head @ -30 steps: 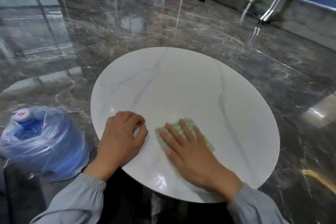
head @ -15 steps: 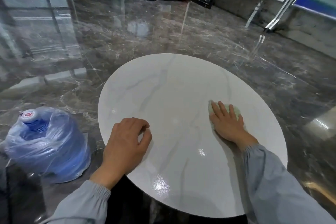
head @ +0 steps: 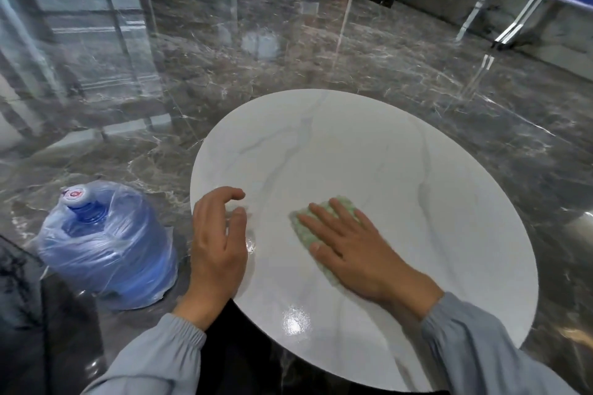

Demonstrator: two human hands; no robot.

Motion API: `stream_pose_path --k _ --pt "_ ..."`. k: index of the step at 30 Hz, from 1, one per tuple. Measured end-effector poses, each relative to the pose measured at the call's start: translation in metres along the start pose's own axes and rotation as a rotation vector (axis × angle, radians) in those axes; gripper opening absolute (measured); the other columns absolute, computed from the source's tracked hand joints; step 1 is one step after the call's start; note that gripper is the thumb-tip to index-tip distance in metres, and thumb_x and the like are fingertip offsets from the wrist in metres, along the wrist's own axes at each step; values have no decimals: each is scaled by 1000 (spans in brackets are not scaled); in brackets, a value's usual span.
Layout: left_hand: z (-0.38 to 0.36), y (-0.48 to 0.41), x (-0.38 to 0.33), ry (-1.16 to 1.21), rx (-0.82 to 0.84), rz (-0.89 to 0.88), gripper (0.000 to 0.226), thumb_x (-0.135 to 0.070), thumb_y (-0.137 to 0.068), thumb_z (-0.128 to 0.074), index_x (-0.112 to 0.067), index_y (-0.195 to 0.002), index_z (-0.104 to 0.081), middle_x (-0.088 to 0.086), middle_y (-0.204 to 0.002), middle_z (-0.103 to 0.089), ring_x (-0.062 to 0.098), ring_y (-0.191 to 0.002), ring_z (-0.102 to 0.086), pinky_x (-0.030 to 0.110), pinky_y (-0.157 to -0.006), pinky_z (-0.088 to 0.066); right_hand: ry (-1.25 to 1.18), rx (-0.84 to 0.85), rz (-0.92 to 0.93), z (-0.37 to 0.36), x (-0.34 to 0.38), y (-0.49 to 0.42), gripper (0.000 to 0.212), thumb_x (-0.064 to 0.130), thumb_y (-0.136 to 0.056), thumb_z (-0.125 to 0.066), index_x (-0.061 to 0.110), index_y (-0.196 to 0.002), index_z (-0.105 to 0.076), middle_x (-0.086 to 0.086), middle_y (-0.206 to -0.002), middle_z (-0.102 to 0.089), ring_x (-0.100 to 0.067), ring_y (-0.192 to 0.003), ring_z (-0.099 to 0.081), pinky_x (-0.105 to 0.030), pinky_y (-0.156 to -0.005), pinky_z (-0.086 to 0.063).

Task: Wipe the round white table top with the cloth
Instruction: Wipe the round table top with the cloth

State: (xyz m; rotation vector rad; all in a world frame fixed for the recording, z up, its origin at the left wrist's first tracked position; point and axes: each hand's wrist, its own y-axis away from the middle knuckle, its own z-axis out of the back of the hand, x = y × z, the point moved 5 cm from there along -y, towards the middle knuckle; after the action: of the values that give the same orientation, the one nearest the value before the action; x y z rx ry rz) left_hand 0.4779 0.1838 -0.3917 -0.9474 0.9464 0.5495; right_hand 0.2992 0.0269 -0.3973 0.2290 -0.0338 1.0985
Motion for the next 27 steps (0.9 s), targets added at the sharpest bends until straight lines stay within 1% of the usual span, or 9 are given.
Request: stream_pose_path --k 3,6,9,11,13,15,18,21,27 --pt "8 0 8 139 -110 106 30 -25 -100 -39 -24 -121 -61 -14 -122 -61 26 -114 -56 29 -98 -43 -19 -8 -220 8 -56 -25 53 54 -109 -17 56 -158 3 27 -168 9 -10 -157 15 -43 -125 5" --pt "10 -1 12 214 -148 122 37 -27 -100 -34 -20 -126 -60 -12 -129 -61 20 -123 -55 30 -103 -41 -1 24 -311 6 -61 -46 56 53 -109 -13 49 -160 8 21 -170 14 -18 -157 19 -50 -125 7" --pt "10 -2 14 298 -176 114 45 -30 -103 -31 -11 -131 -59 -2 -136 -61 20 -131 -54 28 -107 -41 11 44 -115 -3 -9 -44 55 54 -107 -5 50 -159 12 22 -168 19 -18 -155 26 -52 -124 13" --pt "11 -1 15 333 -205 116 43 -27 -105 -30 -9 -132 -58 1 -138 -60 21 -134 -53 34 -110 -42 28 56 74 -10 38 -24 58 61 -102 4 53 -158 13 23 -167 21 -18 -153 30 -53 -123 15" --pt "13 1 15 355 -231 135 40 -21 -107 -28 -9 -134 -56 -1 -138 -60 21 -135 -53 39 -113 -42 31 108 244 -18 75 1 57 61 -104 -3 53 -159 9 22 -167 21 -18 -152 33 -52 -121 18" --pt "14 2 14 362 -242 143 40 -18 -109 -26 -10 -135 -55 -4 -139 -60 22 -136 -52 40 -115 -41 21 155 329 -20 89 19 55 53 -110 -15 51 -160 6 22 -168 20 -16 -151 36 -50 -121 22" --pt "14 2 12 371 -239 137 40 -18 -109 -26 -10 -135 -55 -3 -139 -60 23 -136 -52 40 -115 -42 9 178 344 -13 88 14 54 53 -110 -19 56 -158 5 26 -167 18 -10 -150 35 -49 -122 18" --pt "14 0 14 382 -253 132 40 -21 -108 -28 -9 -134 -55 -2 -138 -60 23 -135 -53 40 -114 -42 6 121 287 -7 87 -23 52 55 -110 -17 59 -157 6 28 -167 16 -7 -151 32 -47 -124 14" --pt "14 -1 13 386 -253 126 44 -35 -105 -31 -12 -133 -57 -4 -136 -61 21 -133 -54 30 -111 -40 -38 67 118 5 85 -126 53 54 -108 -13 55 -159 2 22 -171 10 -13 -156 22 -56 -124 9"
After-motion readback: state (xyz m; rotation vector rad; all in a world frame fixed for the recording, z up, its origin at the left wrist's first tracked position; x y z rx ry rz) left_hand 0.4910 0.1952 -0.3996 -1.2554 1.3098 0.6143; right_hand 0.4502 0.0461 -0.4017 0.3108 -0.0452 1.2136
